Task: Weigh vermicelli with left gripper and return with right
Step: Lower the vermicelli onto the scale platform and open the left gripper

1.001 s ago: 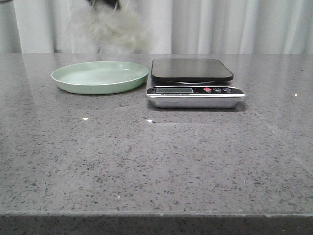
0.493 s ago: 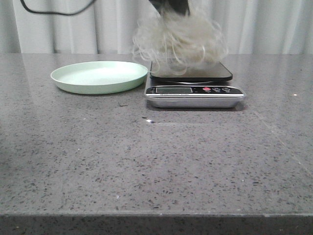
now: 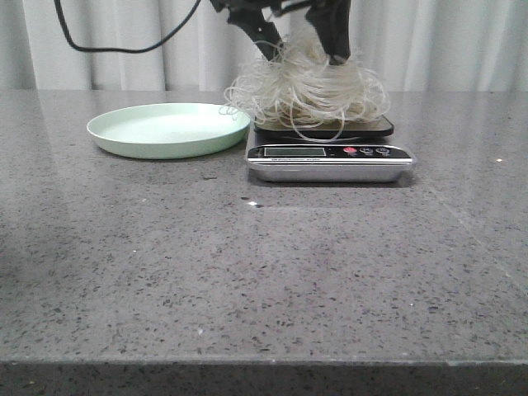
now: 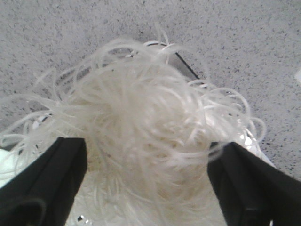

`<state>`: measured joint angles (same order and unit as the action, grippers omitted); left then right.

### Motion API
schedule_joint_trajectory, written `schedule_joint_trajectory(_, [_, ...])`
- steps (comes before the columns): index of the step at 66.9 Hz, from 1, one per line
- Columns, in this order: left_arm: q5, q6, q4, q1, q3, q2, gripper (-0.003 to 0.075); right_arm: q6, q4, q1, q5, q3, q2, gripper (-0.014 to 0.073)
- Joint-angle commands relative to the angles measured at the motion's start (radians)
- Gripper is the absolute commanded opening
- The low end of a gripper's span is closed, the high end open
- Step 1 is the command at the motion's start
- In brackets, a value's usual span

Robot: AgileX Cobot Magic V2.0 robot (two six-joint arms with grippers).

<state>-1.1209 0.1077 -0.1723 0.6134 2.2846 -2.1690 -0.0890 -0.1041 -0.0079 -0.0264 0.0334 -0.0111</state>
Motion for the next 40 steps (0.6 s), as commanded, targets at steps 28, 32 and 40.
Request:
schedule_joint_trajectory(28, [-0.142,0.002,-0.031,-0.162,0.140,0.266,0.0617,-0.008,0.006,0.003,0.084,-0.013,-0.016,0.0178])
schedule_joint_trajectory(32, [-0.140,0.023,-0.038,-0.193,0.101,0.319,0.0617,-0.008,0.006,0.003,0.084,-0.013,-0.016,0.0178])
schedule_joint_trajectory(40, [-0.113,0.046,-0.038,-0.249,0.000,0.414,0.0617,-0.008,0.006,0.003,0.084,-0.013,-0.016,0.0178])
